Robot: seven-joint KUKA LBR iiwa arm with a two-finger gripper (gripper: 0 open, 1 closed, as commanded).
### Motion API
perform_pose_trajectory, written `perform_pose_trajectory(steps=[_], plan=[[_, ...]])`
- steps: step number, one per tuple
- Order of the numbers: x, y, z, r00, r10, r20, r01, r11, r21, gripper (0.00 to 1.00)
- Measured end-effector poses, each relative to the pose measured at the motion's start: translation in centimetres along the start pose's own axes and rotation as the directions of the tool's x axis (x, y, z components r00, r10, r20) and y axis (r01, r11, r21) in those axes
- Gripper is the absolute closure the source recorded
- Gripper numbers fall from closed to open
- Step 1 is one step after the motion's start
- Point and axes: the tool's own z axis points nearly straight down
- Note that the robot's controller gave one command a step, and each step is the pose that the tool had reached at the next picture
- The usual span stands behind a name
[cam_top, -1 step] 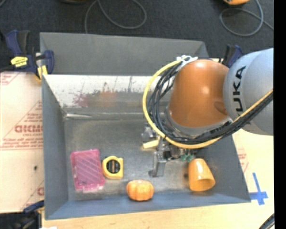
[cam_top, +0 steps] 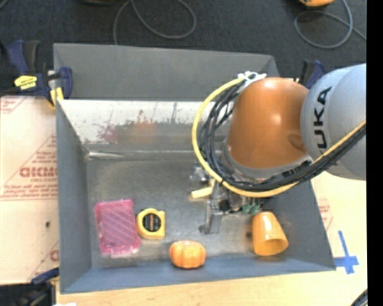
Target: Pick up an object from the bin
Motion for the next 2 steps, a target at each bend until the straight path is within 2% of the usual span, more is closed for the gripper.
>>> perform_pose_trajectory(steps=[1,2], plan=[[-0.9,3.7,7.0,0.998,0.064,0.002,-0.064,0.998,-0.001,0.00],[-1.9,7.6,7.4,1.000,0.019,-0.005,-0.019,1.000,0.002,0.00]])
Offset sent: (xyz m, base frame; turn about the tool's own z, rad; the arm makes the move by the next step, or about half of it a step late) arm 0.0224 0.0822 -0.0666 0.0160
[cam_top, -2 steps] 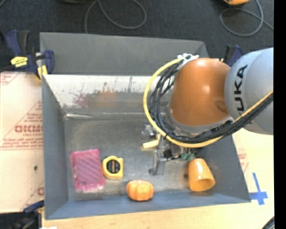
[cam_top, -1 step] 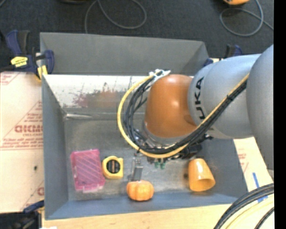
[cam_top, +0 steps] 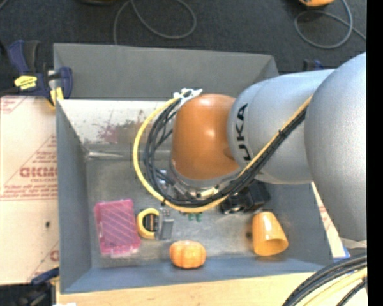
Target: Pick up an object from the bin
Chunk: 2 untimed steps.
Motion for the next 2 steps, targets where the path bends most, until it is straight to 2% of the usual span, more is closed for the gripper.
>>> perform_pose_trajectory(steps=[1,2], plan=[[-1.9,-0.8,2.7,1.000,-0.004,0.014,0.005,1.000,-0.004,0.00],[-1.1,-0.8,6.9,0.990,-0.139,0.003,0.139,0.990,0.000,0.00]])
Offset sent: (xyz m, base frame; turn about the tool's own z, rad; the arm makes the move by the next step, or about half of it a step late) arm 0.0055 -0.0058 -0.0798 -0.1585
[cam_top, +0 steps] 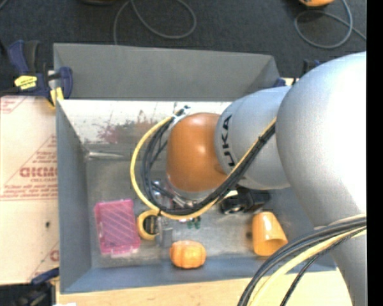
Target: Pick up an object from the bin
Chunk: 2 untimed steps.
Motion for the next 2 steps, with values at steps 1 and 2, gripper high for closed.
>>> perform_pose_trajectory(steps=[1,2], plan=[[0.56,0.03,0.70,0.955,0.297,0.011,-0.297,0.955,-0.008,1.00],[0.56,0.03,0.70,0.955,0.296,0.011,-0.296,0.955,-0.009,1.00]])
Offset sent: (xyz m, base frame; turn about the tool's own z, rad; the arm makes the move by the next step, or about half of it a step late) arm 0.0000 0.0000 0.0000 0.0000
